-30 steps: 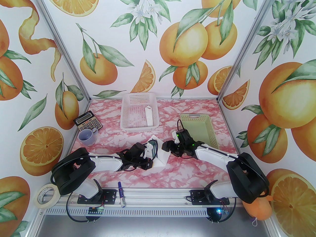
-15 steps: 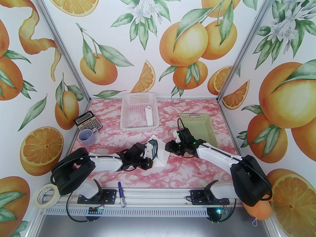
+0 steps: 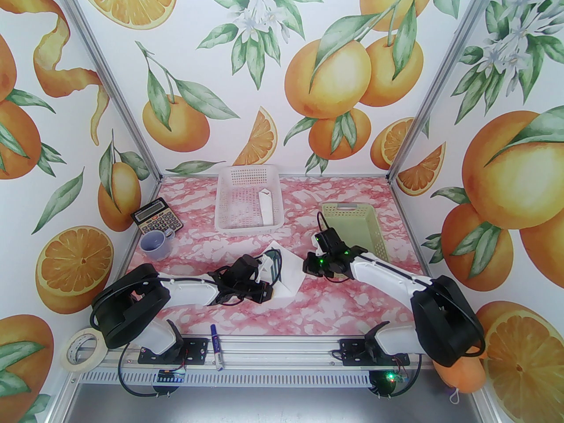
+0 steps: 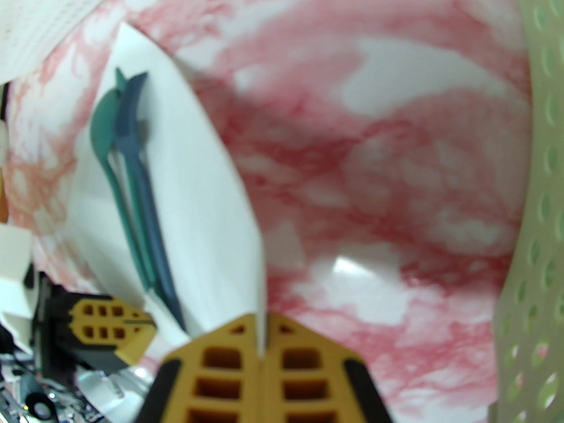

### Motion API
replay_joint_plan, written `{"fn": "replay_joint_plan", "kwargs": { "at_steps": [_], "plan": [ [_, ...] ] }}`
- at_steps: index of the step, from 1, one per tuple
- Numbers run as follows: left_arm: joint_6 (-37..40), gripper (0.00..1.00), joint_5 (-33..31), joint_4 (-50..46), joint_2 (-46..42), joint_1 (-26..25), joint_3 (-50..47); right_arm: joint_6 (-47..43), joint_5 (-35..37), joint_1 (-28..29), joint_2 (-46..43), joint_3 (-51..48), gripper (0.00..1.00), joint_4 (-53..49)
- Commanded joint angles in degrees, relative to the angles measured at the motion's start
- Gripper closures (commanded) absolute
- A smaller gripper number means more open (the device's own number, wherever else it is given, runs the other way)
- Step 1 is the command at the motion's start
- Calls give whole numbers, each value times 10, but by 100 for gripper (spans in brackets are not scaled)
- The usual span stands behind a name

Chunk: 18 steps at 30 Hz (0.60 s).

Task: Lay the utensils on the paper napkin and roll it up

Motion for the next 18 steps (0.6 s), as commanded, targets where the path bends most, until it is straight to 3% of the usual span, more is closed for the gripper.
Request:
{"fn": "replay_joint_plan", "kwargs": {
  "at_steps": [1, 10, 18],
  "plan": [
    [9, 100, -14, -17, -7, 3, -1, -11, 23, 1, 22, 7, 99, -2],
    [8, 100, -16, -18, -8, 3, -2, -3, 4, 10, 14, 11, 99, 14],
    [8, 100, -15, -17, -7, 3, -2, 41, -108, 24, 1, 4, 99, 70]
  ]
}}
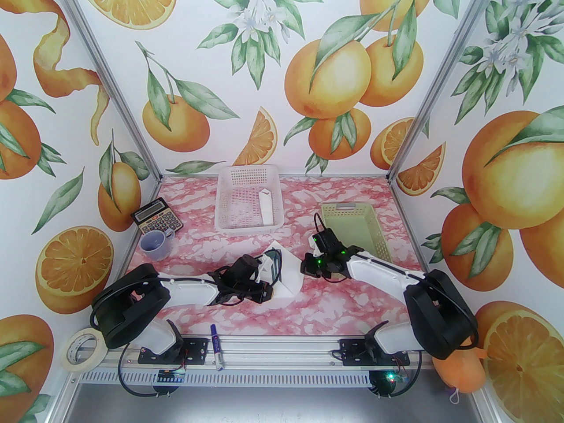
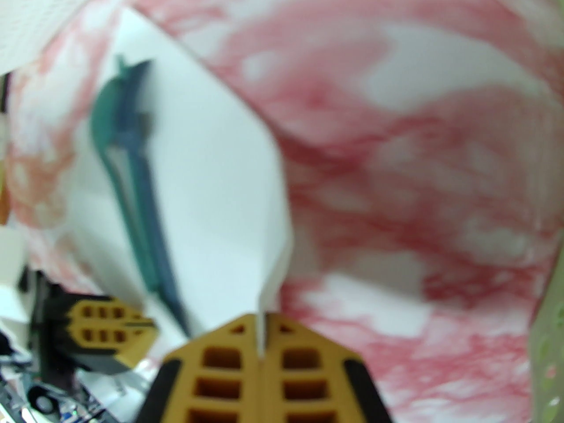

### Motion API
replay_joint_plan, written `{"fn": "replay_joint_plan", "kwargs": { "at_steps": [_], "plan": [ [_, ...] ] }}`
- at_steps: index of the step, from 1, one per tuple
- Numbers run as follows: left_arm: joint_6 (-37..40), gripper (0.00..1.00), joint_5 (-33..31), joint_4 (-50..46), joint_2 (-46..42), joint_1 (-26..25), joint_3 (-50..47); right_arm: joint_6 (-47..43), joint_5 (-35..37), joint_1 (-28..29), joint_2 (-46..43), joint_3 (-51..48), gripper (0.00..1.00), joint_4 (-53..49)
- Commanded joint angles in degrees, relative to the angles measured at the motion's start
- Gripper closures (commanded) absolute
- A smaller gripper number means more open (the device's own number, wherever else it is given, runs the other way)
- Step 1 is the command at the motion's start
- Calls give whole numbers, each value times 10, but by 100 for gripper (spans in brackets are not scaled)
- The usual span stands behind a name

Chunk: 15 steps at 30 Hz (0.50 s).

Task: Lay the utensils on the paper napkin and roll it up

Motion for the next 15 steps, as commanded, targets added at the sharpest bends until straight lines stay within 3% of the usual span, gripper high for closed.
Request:
{"fn": "replay_joint_plan", "kwargs": {
  "at_steps": [1, 15],
  "plan": [
    [9, 100, -15, -17, -8, 3, -3, 28, -61, 21, -5, 7, 99, 33],
    [5, 100, -14, -6, -10, 3, -7, 153, -120, 75, 39, -40, 99, 234]
  ]
}}
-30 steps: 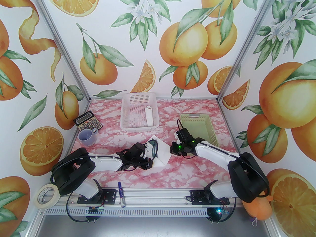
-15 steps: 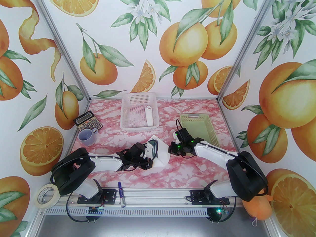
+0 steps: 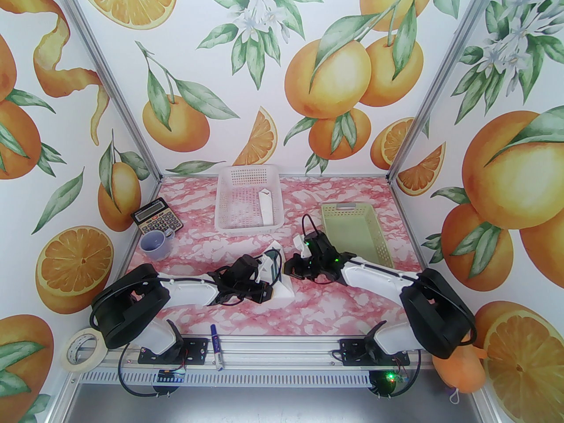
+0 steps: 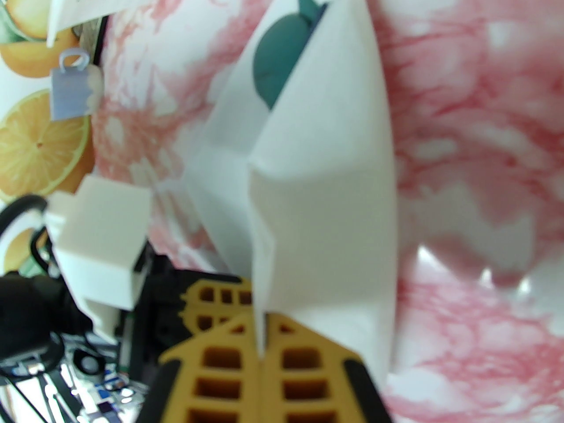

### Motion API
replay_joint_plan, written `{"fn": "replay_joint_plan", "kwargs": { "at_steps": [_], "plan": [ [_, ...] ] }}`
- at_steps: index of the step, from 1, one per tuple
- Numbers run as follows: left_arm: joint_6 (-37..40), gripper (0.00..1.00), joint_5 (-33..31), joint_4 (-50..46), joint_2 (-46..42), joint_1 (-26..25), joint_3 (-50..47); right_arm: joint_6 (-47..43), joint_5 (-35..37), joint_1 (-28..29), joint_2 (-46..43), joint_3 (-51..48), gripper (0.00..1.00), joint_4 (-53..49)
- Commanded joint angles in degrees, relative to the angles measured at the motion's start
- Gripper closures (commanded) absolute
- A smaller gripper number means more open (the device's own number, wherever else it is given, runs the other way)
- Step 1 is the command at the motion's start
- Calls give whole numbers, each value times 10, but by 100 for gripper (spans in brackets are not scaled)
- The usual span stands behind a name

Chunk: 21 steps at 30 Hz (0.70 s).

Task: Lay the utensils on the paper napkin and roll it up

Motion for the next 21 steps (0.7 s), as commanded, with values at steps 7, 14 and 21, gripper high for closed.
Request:
{"fn": "replay_joint_plan", "kwargs": {
  "at_steps": [7, 14, 21],
  "plan": [
    [4, 100, -10, -4, -6, 3, -6, 61, -11, 28, 41, -12, 100, 115],
    [5, 100, -8, -2, -2, 3, -4, 75, 8, 42, 69, -11, 100, 150],
    [4, 100, -7, -1, -3, 3, -4, 89, 16, 53, 95, -13, 100, 183]
  ]
}}
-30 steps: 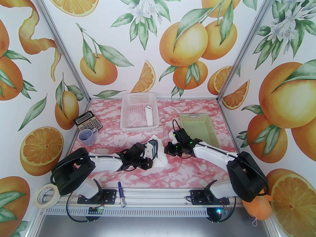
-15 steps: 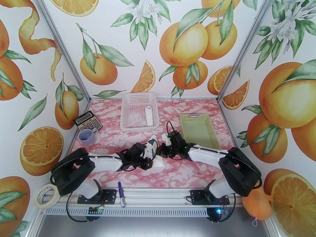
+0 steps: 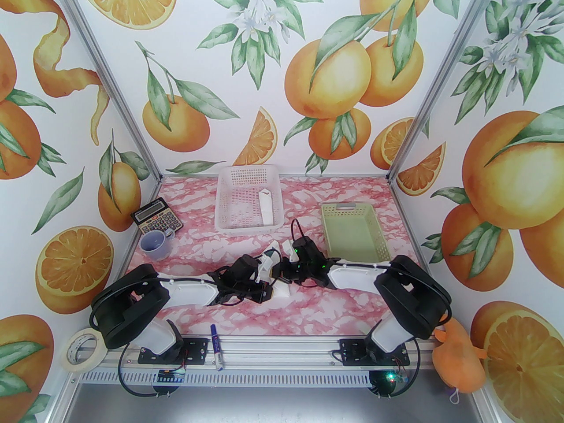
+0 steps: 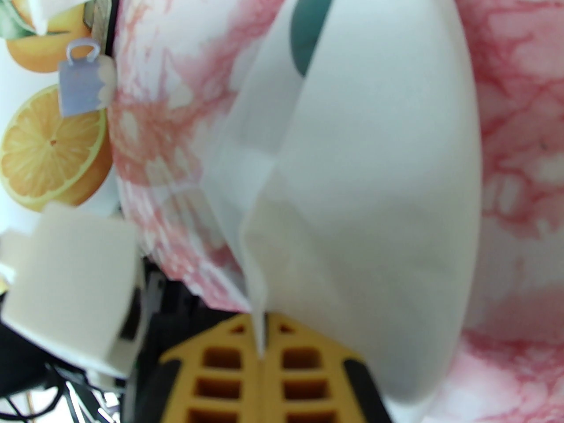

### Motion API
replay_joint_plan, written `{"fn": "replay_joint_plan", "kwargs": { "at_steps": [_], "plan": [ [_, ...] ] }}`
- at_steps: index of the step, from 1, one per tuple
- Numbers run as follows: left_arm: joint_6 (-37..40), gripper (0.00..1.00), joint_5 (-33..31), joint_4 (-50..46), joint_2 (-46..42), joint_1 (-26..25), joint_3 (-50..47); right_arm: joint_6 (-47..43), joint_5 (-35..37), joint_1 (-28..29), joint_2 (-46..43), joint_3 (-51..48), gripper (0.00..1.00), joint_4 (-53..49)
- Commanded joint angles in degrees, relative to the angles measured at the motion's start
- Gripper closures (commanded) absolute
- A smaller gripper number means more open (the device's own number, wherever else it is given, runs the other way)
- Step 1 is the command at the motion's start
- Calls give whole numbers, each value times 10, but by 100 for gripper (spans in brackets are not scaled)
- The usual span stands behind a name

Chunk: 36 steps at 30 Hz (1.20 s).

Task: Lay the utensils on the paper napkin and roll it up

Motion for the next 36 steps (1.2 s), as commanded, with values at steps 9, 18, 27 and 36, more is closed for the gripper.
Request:
{"fn": "replay_joint_plan", "kwargs": {
  "at_steps": [9, 18, 27, 36],
  "plan": [
    [2, 99, -2, 10, -6, 3, -6, 26, 24, 8, 47, -14, 98, 80],
    [-7, 88, 12, 21, -36, 7, -13, 47, 26, 9, 80, -38, 90, 129],
    [-46, 71, 36, 19, -158, 92, -60, 47, 30, 9, 85, -44, 76, 129],
    [-120, 47, 68, 95, -194, 176, -109, 44, 28, 9, 87, -43, 63, 123]
  ]
}}
